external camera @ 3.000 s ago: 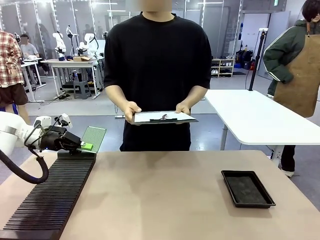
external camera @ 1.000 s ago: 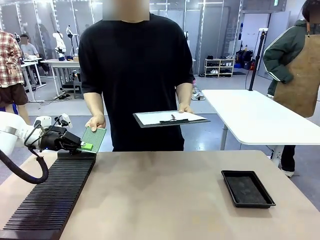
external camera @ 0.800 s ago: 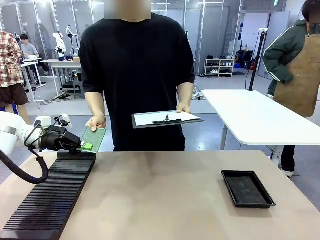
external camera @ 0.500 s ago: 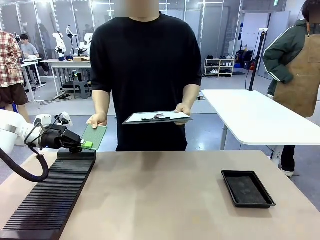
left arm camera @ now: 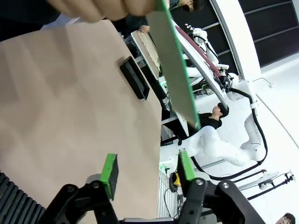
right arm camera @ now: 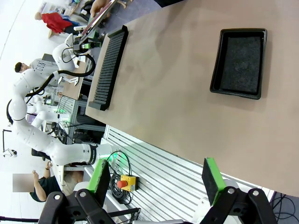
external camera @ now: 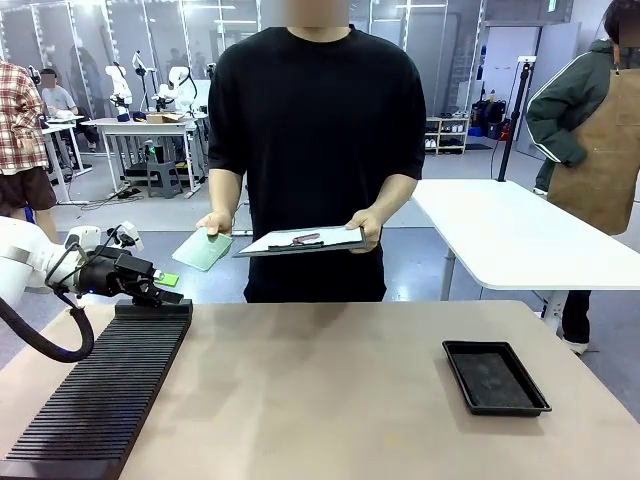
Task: Inspect the PCB.
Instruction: Release the Blank PCB you were holding, then pick up the Blank PCB that the human is holding.
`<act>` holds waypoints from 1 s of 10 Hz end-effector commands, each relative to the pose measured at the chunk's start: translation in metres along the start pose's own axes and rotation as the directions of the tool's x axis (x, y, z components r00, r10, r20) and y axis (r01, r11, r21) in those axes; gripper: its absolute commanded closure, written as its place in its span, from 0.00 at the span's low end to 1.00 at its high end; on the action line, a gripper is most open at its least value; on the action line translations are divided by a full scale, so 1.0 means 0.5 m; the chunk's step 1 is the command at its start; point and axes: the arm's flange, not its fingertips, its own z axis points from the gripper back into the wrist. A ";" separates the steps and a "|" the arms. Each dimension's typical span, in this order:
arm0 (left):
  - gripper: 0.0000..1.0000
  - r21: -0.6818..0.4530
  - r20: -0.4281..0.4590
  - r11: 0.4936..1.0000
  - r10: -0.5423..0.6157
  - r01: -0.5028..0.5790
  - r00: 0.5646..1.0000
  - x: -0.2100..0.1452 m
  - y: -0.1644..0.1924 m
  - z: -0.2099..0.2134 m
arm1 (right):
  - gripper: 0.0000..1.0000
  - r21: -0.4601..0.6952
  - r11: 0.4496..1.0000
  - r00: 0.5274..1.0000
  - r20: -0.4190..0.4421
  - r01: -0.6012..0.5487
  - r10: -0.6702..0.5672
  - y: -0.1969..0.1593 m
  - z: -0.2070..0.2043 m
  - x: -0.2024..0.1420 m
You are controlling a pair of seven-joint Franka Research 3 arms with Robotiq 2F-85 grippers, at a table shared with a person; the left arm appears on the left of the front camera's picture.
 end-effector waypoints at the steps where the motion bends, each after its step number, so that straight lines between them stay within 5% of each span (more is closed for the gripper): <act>1: 0.00 -0.007 -0.028 1.000 0.011 -0.011 1.000 -0.003 -0.004 0.007 | 0.00 0.013 1.000 1.000 0.006 -0.019 0.019 0.001 0.003 0.001; 3: 0.06 -0.018 -0.023 1.000 0.000 -0.001 1.000 -0.009 -0.008 0.012 | 0.00 0.013 1.000 1.000 0.006 -0.019 0.019 0.001 0.003 0.001; 6: 0.00 -0.075 0.012 0.997 -0.014 0.015 1.000 -0.053 0.008 0.014 | 0.00 0.013 1.000 1.000 0.006 -0.019 0.019 0.001 0.003 0.001; 7: 0.00 0.002 -0.005 1.000 0.009 -0.009 1.000 -0.012 0.005 0.010 | 0.00 0.013 1.000 1.000 0.006 -0.019 0.019 0.001 0.003 0.001; 10: 0.00 0.002 -0.005 1.000 0.009 -0.009 1.000 -0.012 0.005 0.010 | 0.00 0.013 1.000 1.000 0.006 -0.019 0.019 0.001 0.003 0.001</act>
